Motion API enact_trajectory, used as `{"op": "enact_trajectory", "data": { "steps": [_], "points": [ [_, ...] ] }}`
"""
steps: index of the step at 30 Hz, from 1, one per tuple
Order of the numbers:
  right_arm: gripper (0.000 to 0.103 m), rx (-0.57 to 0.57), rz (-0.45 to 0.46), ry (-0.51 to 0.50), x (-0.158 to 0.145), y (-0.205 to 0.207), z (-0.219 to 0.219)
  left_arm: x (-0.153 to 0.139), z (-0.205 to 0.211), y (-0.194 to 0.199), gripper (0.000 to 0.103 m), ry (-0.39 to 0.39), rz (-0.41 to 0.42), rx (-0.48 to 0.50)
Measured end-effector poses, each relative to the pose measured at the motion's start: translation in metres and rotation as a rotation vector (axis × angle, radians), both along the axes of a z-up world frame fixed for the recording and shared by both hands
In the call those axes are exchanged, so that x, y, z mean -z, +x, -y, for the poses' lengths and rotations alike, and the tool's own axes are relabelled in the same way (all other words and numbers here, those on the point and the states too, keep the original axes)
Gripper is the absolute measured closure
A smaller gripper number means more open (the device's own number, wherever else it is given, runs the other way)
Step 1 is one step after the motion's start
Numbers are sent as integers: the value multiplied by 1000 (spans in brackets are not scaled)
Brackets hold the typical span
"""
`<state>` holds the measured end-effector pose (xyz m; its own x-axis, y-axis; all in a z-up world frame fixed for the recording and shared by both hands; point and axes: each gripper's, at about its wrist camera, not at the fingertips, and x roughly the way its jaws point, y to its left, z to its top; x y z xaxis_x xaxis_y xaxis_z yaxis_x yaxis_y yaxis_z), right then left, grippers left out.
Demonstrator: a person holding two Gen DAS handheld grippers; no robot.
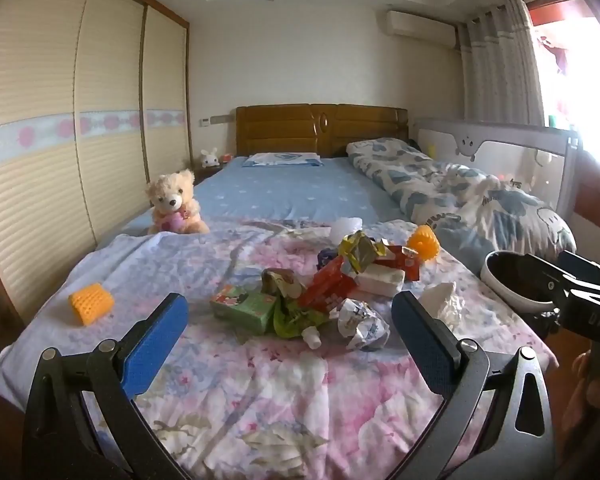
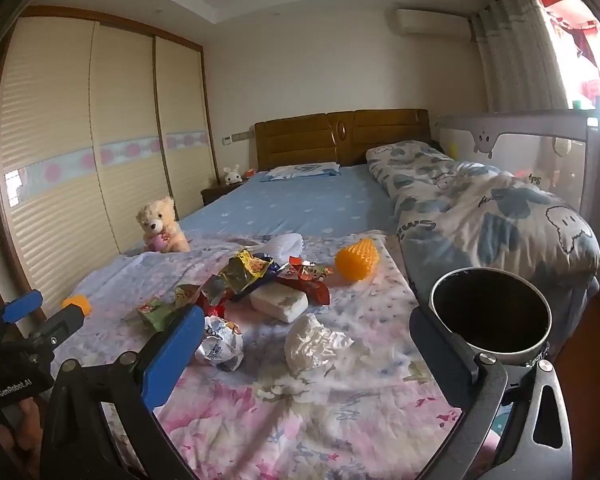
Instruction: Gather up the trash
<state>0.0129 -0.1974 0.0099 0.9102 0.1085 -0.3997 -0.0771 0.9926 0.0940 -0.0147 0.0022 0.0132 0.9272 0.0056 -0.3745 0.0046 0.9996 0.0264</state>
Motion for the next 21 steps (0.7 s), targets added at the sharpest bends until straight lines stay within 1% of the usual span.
{"op": "enact_trajectory", "data": {
  "steps": [21],
  "points": [
    [0, -6, -13, 8, 5, 2, -1, 4, -4, 1, 0, -7, -2, -4]
  ]
}}
